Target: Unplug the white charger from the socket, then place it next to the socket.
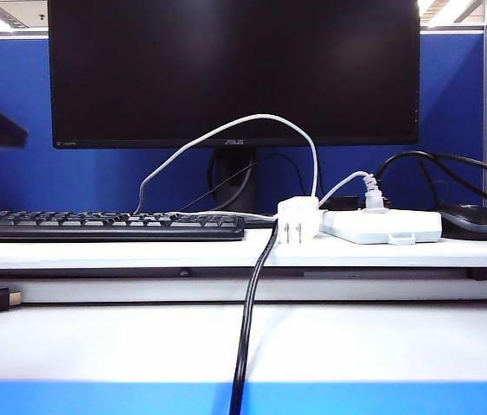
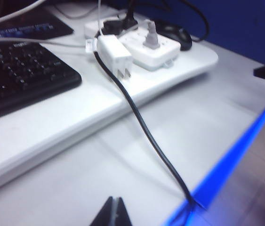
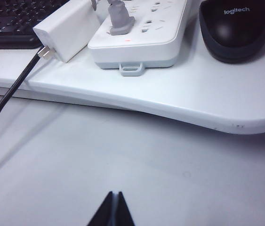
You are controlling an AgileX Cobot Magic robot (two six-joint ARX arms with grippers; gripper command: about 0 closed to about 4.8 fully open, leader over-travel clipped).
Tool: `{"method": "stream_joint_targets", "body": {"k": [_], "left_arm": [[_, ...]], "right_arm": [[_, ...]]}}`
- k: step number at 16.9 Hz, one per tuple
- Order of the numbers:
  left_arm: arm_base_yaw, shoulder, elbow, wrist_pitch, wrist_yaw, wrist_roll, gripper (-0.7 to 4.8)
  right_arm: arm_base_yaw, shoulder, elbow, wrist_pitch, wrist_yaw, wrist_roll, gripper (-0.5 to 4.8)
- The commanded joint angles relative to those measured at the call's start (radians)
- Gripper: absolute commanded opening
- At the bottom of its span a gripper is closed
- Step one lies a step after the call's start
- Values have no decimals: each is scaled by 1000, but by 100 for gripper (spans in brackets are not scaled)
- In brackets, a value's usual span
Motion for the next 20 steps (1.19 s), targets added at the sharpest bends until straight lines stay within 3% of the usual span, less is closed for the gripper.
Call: {"method": "stream_joint_targets", "body": {"k": [1,2,5,10,11,13,18,20], "left_arm": [[2,1,-39,89,-48,3,-5],[2,-11,-64,84,-81,9,-5],[154,-190,-142,24,-87,-23,-5],[396,-265,-142,-62,-114,-18,-5],[433,-274,-142,-92,-129,-2,-5],[493,-281,-142,-90,-158,116,-5],[677,-281,-142,-88,-82,113,-5],[721,-281,-142,-89,-85,58,-5]], "right_arm": [[-1,0,2,14,2,3,-1],[-1,0,2,13,2,3,-1],[-1,0,2,13,2,3,-1],[0,-1,2,13,2,3,-1],[0,-1,2,13,2,3,-1],[0,-2,2,13,2,3,-1],[0,-2,2,13,2,3,-1],[0,-2,2,13,2,3,-1]]}}
